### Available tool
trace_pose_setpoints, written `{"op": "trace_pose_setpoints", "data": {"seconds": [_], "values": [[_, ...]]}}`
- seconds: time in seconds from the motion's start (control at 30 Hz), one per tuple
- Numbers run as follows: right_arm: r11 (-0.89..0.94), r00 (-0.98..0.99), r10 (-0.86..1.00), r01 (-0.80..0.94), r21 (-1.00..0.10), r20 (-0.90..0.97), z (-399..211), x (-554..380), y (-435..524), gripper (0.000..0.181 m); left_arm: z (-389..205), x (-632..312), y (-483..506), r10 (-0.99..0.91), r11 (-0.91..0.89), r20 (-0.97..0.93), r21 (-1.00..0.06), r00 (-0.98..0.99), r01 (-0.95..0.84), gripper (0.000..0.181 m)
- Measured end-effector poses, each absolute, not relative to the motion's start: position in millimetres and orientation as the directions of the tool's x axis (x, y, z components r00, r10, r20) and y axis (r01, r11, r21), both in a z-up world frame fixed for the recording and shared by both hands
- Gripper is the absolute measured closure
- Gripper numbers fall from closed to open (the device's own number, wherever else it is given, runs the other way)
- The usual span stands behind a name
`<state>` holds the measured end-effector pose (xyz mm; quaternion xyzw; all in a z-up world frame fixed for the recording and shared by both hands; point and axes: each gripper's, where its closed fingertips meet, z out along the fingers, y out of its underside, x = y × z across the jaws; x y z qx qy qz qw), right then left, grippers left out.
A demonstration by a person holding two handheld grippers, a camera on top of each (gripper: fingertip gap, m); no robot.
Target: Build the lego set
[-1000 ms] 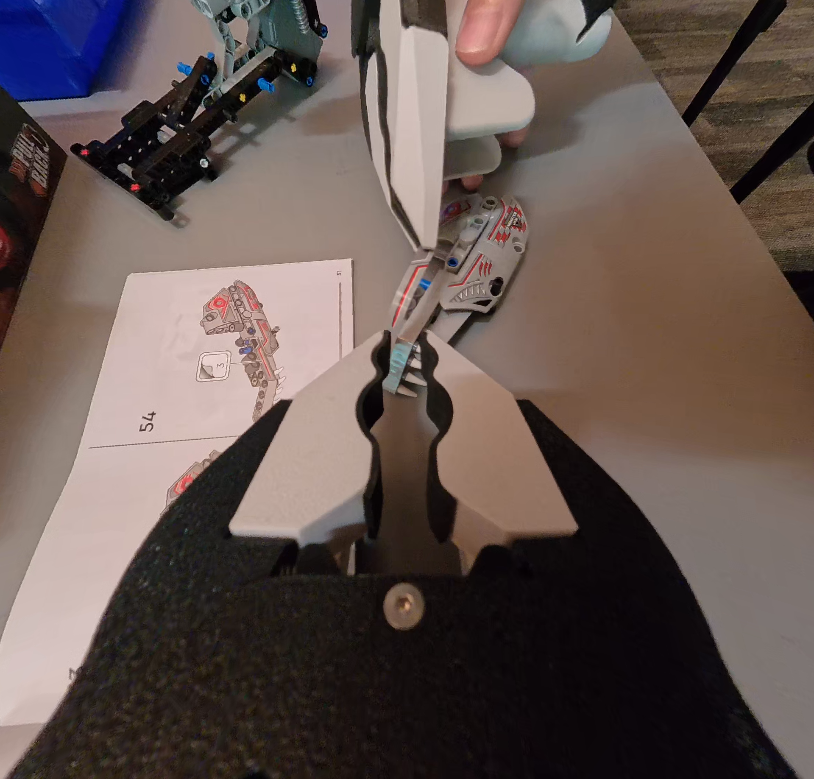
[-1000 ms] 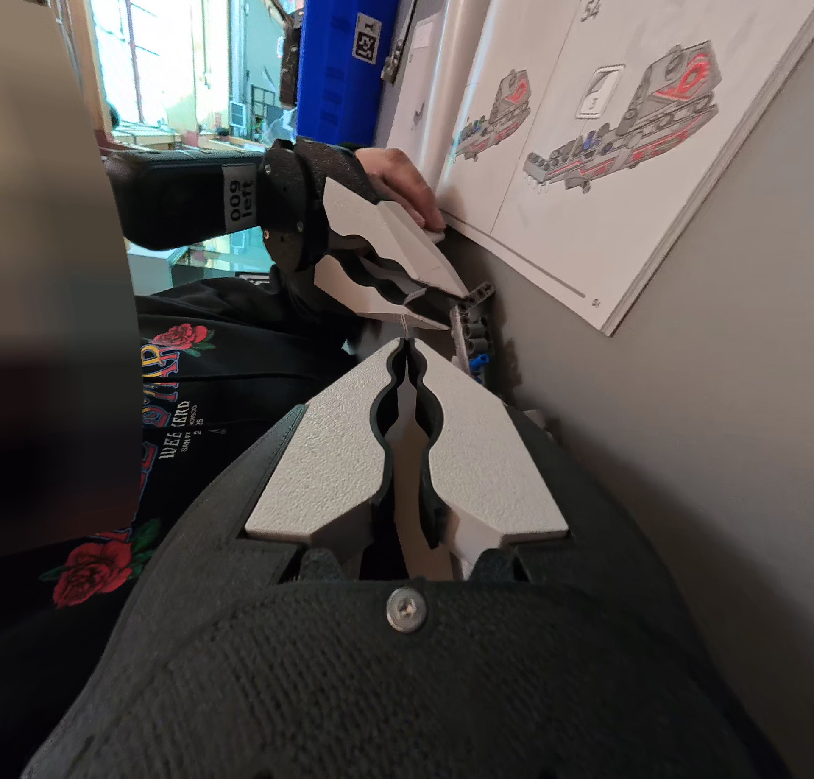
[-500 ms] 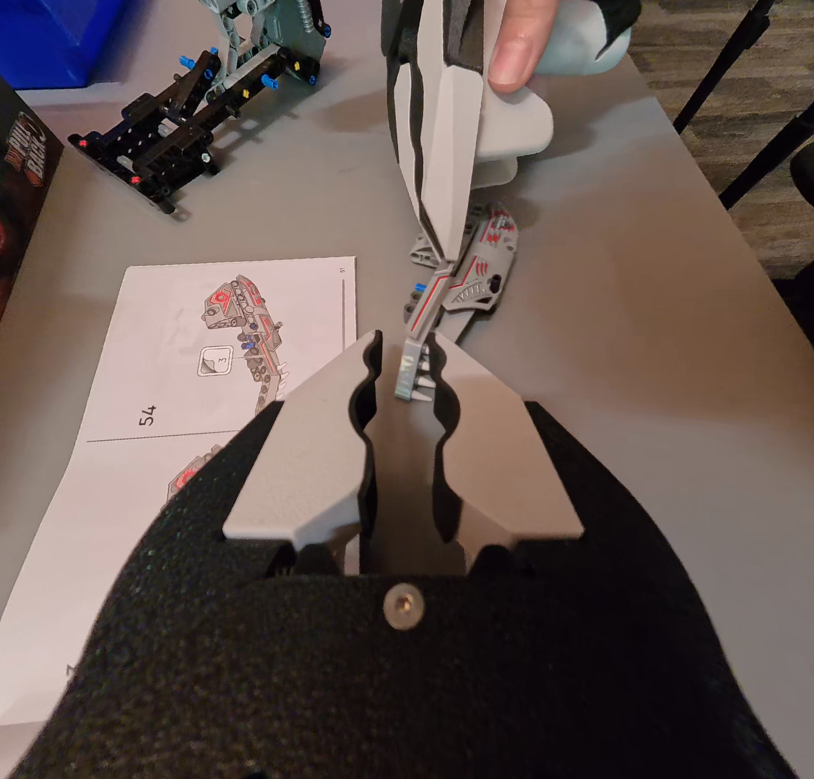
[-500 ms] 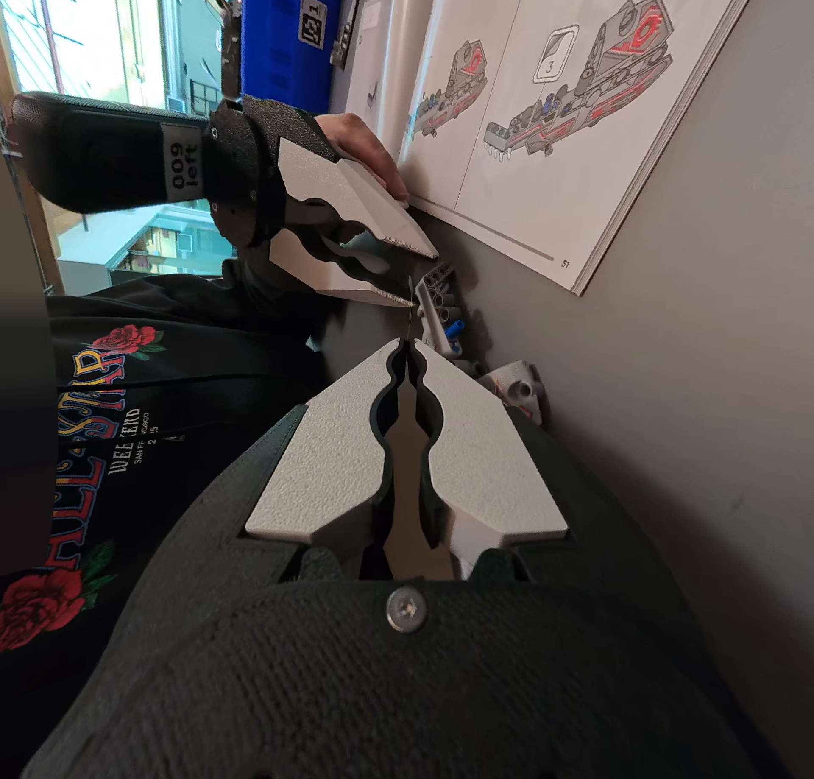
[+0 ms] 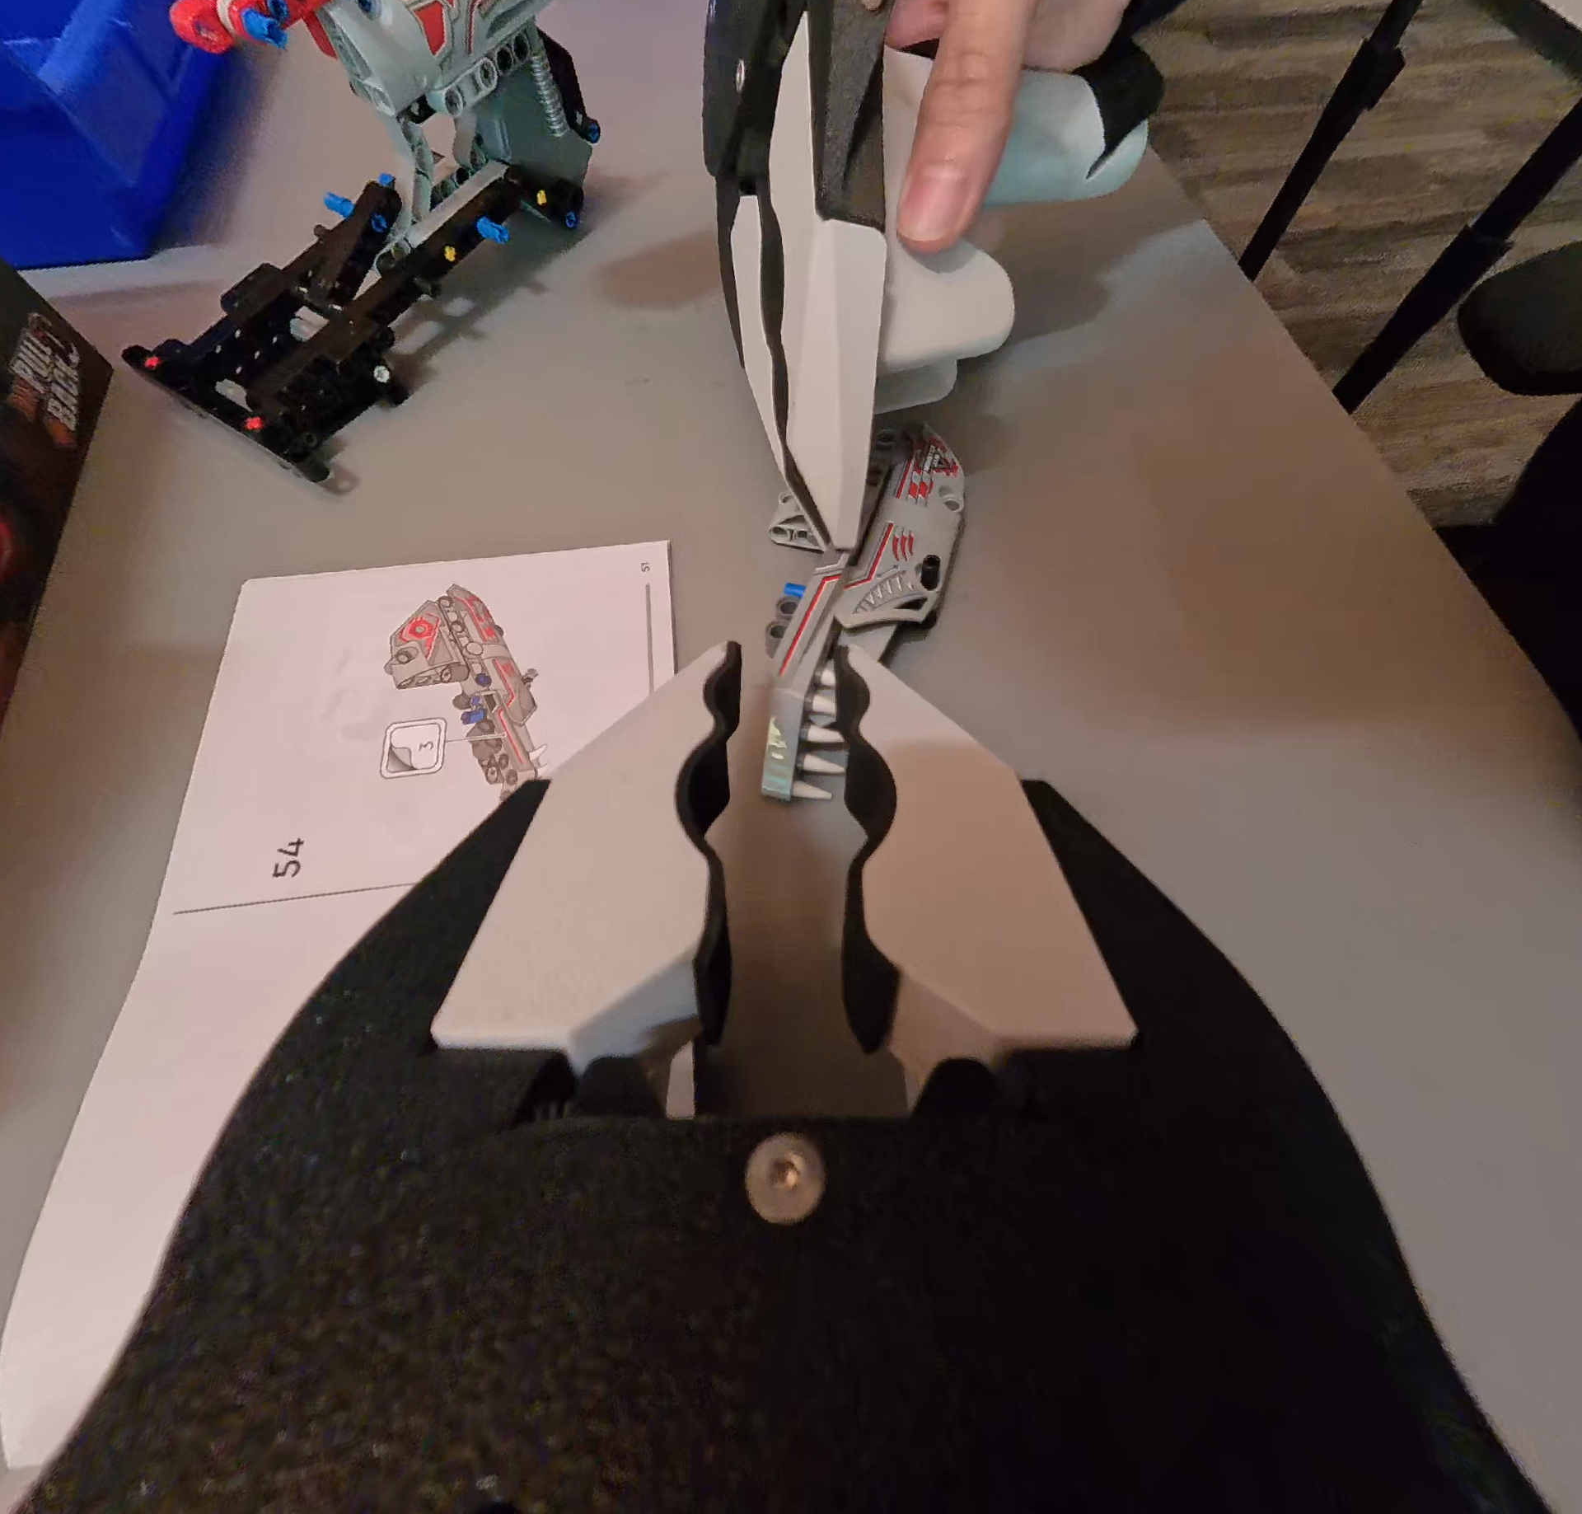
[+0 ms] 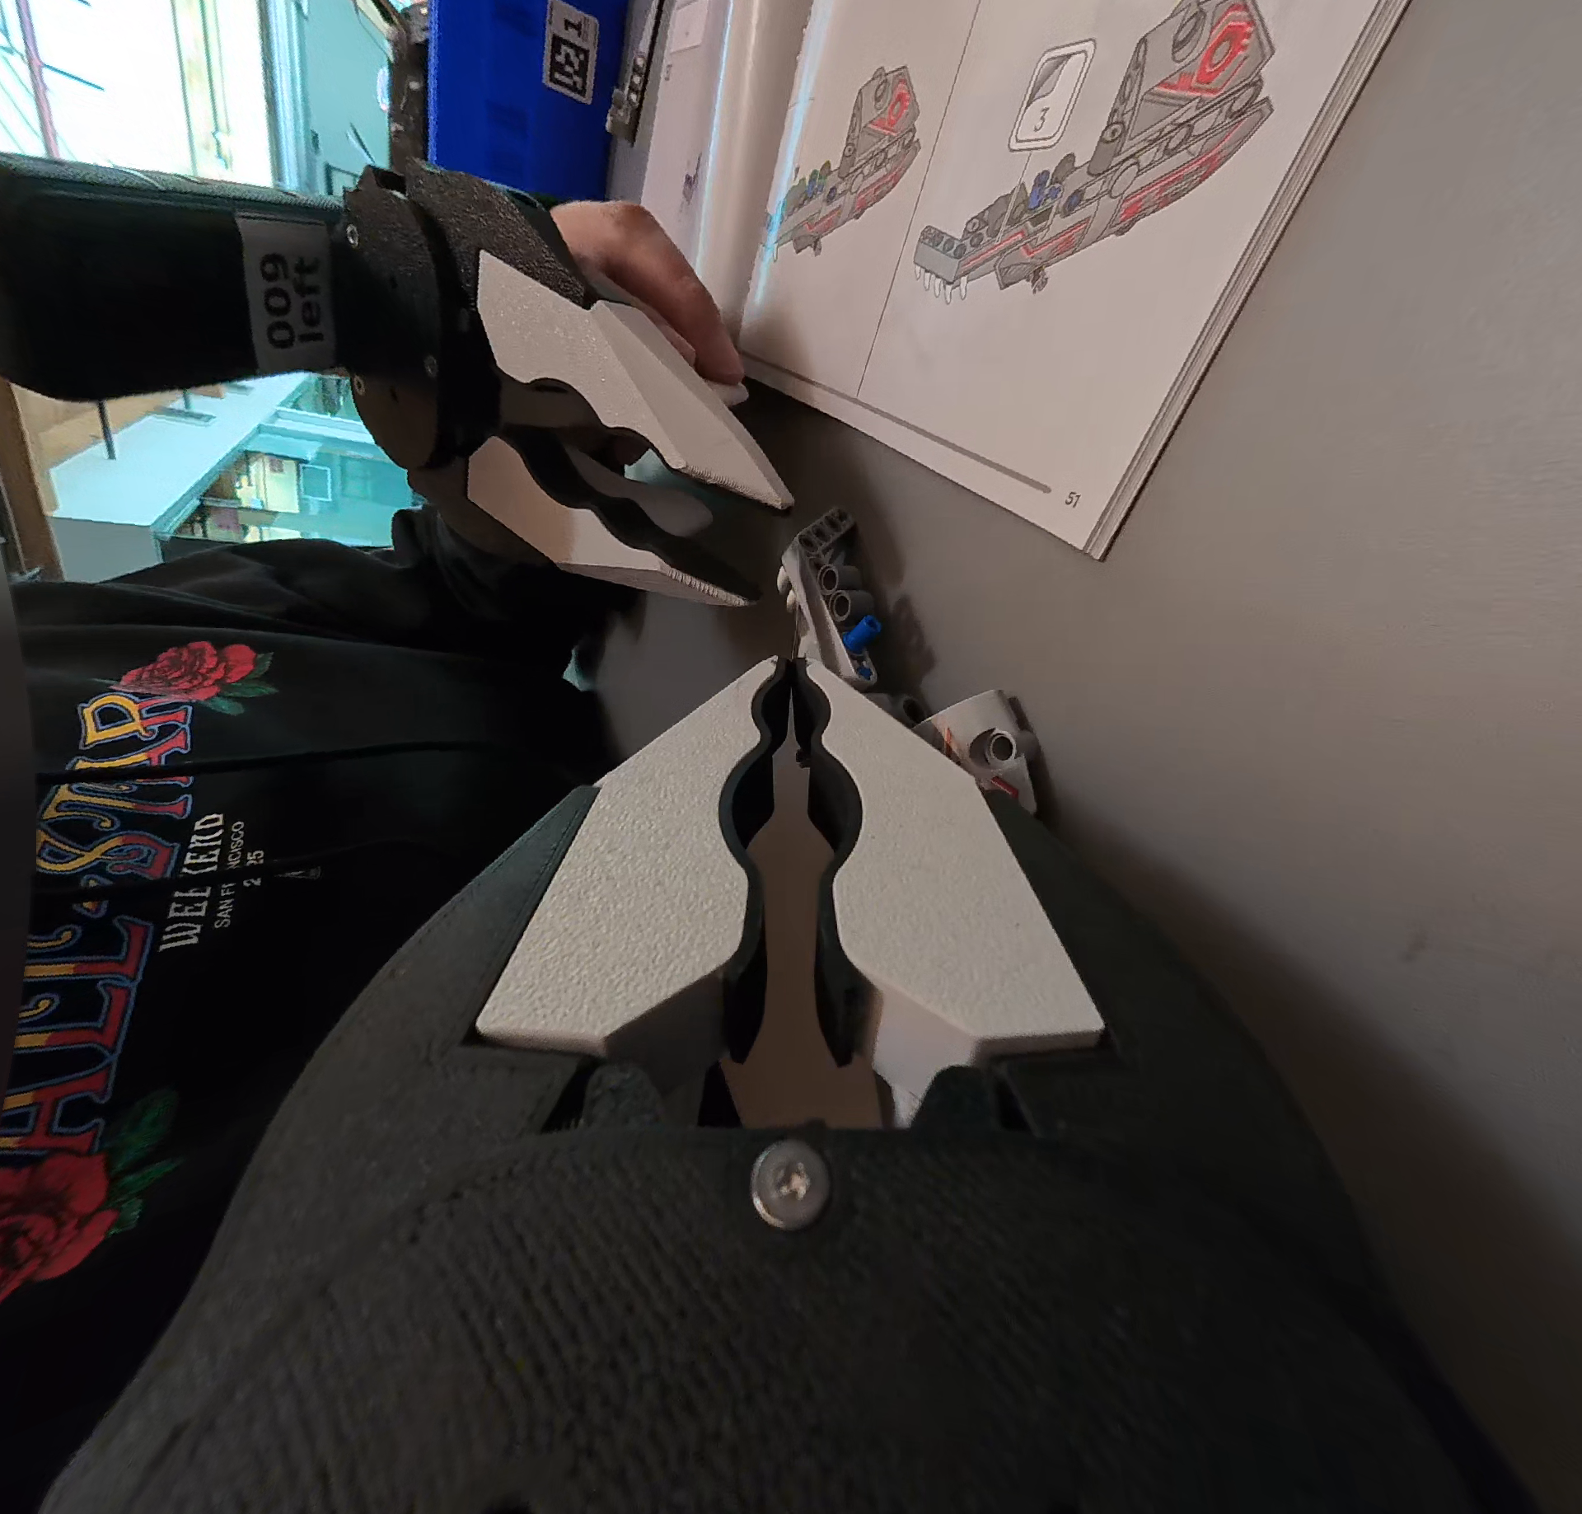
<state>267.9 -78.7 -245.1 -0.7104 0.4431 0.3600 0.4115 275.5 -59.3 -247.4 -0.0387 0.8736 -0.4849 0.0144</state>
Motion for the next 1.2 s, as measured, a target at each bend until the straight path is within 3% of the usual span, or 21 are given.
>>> {"op": "trace_pose_setpoints", "data": {"seconds": [0.03,0.47,0.6,0.77,1.2], "values": [[-0.268,0.349,-0.33,-0.926,-0.267,-0.877,-244.6,267.8,-78.6,0.181,-246.5,275.9,-59.7,-0.078,0.527,0.012,-0.848,-0.997,-0.052,0.163],[-0.263,0.337,-0.302,-0.929,-0.262,-0.892,-241.1,268.3,-79.1,0.181,-242.3,276.2,-52.3,-0.087,0.621,-0.06,-0.784,-0.994,-0.007,0.161],[-0.26,0.341,-0.3,-0.928,-0.267,-0.891,-240.7,268.2,-79.2,0.181,-218.4,275.6,-52.8,-0.126,0.57,-0.025,-0.82,-0.992,-0.052,0.162],[-0.272,0.348,-0.32,-0.925,-0.267,-0.881,-244.3,266.5,-79.6,0.181,-230.0,273.3,-48.0,-0.104,0.659,-0.01,-0.749,-0.994,-0.062,0.16],[-0.294,0.331,-0.306,-0.925,-0.242,-0.893,-244.0,265.3,-80.6,0.181,-245.5,273.0,-66.0,0.006,0.577,-0.045,-0.816,-0.999,0.04,0.164]]}}
